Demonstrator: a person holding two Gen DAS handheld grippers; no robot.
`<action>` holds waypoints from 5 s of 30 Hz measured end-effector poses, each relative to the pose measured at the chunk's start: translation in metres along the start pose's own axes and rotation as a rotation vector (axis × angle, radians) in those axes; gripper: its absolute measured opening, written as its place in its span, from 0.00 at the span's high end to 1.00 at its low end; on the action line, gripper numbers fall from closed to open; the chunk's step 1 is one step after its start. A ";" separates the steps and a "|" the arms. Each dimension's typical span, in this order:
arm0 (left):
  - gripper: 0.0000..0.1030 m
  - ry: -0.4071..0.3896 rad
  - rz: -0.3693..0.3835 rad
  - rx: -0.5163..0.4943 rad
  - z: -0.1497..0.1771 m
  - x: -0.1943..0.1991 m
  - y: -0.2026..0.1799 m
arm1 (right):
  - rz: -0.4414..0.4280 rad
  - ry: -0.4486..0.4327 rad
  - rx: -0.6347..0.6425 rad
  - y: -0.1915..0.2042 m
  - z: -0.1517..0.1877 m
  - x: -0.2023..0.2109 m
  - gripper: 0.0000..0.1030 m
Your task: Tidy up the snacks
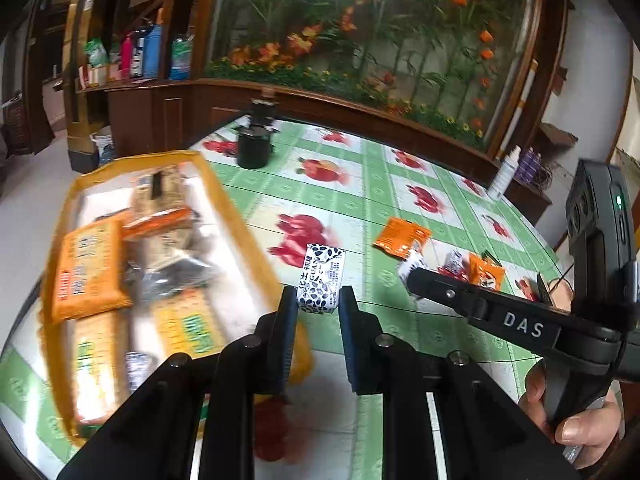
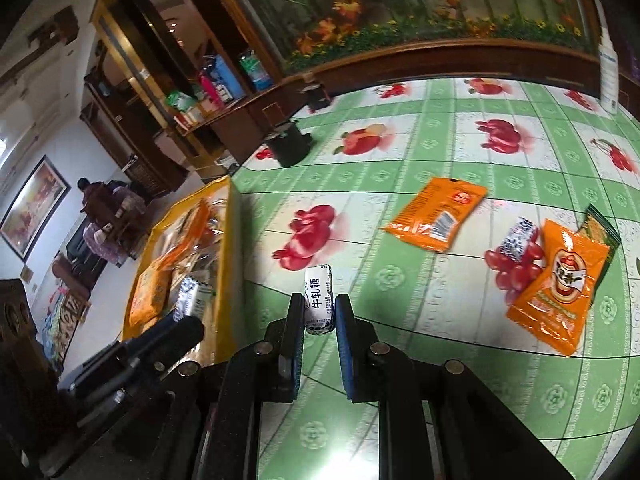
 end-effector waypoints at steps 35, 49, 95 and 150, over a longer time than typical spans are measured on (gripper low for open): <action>0.80 0.064 -0.156 0.103 0.040 0.016 0.106 | -0.145 0.142 0.129 0.112 0.061 -0.061 0.83; 0.65 0.064 -0.151 0.106 0.040 0.015 0.100 | -0.160 0.130 0.127 0.111 0.059 -0.052 0.82; 0.29 0.177 0.092 -0.160 -0.005 -0.055 -0.094 | 0.441 0.046 -0.108 -0.166 -0.007 0.007 0.48; 0.52 0.148 0.089 -0.098 0.058 -0.073 -0.077 | 0.398 0.066 0.054 -0.121 0.011 0.011 0.63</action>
Point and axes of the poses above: each gripper's, at about its wrist camera, not at the fingertips, and x roughly against the way its jaws point, y to its left, z to its underside, the point moved 9 cm from there along -x, roughly the way its jaws point, and after that the axes turned 12 degrees about -y, right-handed, at the moved point
